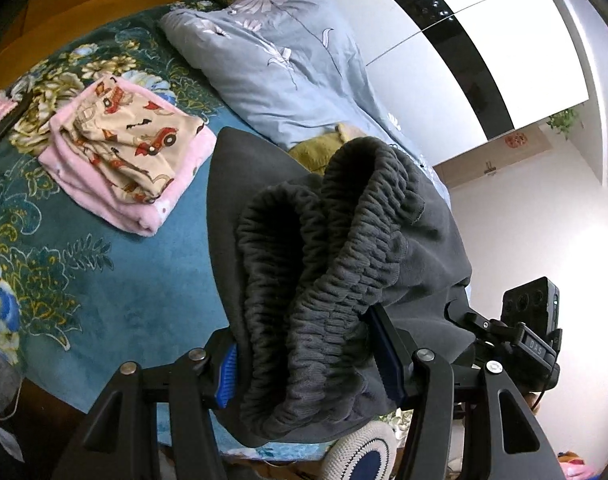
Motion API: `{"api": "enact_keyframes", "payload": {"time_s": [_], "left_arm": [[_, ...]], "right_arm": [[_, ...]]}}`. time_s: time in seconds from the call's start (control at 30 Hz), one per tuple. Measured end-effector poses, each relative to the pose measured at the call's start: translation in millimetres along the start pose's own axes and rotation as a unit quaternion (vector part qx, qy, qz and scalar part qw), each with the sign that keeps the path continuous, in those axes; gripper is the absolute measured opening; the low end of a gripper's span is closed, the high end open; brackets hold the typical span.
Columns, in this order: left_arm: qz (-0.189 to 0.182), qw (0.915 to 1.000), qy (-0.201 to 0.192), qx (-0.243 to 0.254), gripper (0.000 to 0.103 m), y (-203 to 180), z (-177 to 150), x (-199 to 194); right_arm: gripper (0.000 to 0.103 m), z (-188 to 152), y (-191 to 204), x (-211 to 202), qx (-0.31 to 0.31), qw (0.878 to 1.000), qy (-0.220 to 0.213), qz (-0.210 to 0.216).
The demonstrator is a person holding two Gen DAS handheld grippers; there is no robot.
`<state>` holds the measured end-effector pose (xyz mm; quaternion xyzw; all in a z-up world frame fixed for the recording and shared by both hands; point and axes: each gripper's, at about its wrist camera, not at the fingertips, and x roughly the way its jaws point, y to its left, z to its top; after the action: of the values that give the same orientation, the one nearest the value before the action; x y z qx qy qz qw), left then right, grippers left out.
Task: Fold clothes
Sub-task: 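Lift the folded sweatpants with both grippers and carry them over the pink folded garment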
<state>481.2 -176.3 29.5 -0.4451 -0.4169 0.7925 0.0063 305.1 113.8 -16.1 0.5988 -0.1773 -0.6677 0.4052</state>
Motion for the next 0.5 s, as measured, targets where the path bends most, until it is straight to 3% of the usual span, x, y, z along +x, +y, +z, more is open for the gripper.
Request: {"api": "enact_keyframes", "payload": {"time_s": [0.27, 0.5], "left_arm": [[0.001, 0.9995, 0.031, -0.003, 0.059, 23.7, 19.3, 14.3], [-0.019, 0.9978, 0.064, -0.005, 0.059, 74.9, 78.9, 23.2]], "right_arm": [[0.053, 8.9, -2.9, 28.1, 0.026, 0.999, 0.011, -0.015], [0.053, 38.5, 20.8, 82.9, 0.049, 0.998, 0.008, -0.043]]}}
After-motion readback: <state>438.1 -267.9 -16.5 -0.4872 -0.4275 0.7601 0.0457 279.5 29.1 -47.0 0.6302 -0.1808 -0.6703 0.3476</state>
